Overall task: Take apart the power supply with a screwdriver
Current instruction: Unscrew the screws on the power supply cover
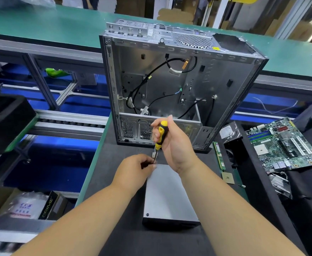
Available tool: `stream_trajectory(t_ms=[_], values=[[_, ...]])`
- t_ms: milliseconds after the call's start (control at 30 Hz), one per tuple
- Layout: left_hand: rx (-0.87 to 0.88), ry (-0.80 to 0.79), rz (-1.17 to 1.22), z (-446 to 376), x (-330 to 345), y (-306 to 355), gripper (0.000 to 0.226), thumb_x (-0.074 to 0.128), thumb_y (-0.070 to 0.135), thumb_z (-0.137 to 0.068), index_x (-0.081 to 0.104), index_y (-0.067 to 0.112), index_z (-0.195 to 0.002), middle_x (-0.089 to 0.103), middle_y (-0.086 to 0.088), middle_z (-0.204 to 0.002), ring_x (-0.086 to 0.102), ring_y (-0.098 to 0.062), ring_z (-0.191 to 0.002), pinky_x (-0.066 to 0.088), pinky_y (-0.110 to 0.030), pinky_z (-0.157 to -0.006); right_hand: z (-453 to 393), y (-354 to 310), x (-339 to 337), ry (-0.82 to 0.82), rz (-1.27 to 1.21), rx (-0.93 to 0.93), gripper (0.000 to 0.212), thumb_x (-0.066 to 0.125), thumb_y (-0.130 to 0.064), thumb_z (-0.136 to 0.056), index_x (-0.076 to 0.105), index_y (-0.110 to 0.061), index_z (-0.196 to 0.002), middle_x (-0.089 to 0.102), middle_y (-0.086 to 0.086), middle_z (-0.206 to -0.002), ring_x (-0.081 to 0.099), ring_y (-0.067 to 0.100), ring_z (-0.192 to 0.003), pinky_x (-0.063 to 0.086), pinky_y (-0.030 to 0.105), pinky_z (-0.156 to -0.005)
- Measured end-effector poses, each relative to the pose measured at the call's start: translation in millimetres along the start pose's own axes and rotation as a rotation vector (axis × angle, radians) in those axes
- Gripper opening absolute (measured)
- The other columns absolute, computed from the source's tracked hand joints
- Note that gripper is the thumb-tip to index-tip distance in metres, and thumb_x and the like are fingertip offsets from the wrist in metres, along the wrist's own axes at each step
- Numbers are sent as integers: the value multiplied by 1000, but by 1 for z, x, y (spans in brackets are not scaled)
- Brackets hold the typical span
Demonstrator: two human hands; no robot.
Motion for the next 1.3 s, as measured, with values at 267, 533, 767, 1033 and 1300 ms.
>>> stream_trajectory(t_ms=[267,533,767,1033,1300], values=[[4,-1,-16,-3,1,-4,10,75,36,-84,68,43,-84,69,22,-82,61,9,-80,42,-7,-65,-1,2,-10,8,44,-18,19,54,-31,-90,50,-14,-95,56,-1,-81,53,16,-75,45,28,-77],[16,-12,-45,-3,1,-1,19,74,35,-85,62,48,-77,66,23,-79,60,9,-77,41,-7,-62,-1,0,-8,-30,-74,-46,30,40,-27,-94,61,-5,-89,48,4,-71,44,17,-68,39,29,-71],[31,-12,-69,-2,1,1,12,72,36,-86,63,43,-83,66,20,-82,61,3,-80,43,-12,-66,0,1,-2,38,70,-60,26,44,-35,-99,46,-11,-92,45,-1,-70,40,15,-66,37,25,-69],[26,-9,-69,-1,2,0,6,72,38,-87,66,41,-88,65,21,-83,60,3,-81,43,-12,-67,4,0,-17,113,132,-19,22,43,-25,-107,58,-16,-94,57,-4,-81,53,14,-77,43,29,-77],[14,-29,-81,-2,0,3,10,73,37,-86,64,41,-83,65,18,-80,59,4,-79,38,-10,-61,13,-24,-15,85,849,-150,15,59,-33,-96,54,-19,-92,58,7,-96,62,30,-90,53,50,-83]])
Point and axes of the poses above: each hand's wrist, its own z-axis away from the middle knuckle, its own x-axis out of the palm, y = z × x, the point moved 9 cm from there along -z, towards the middle knuckle
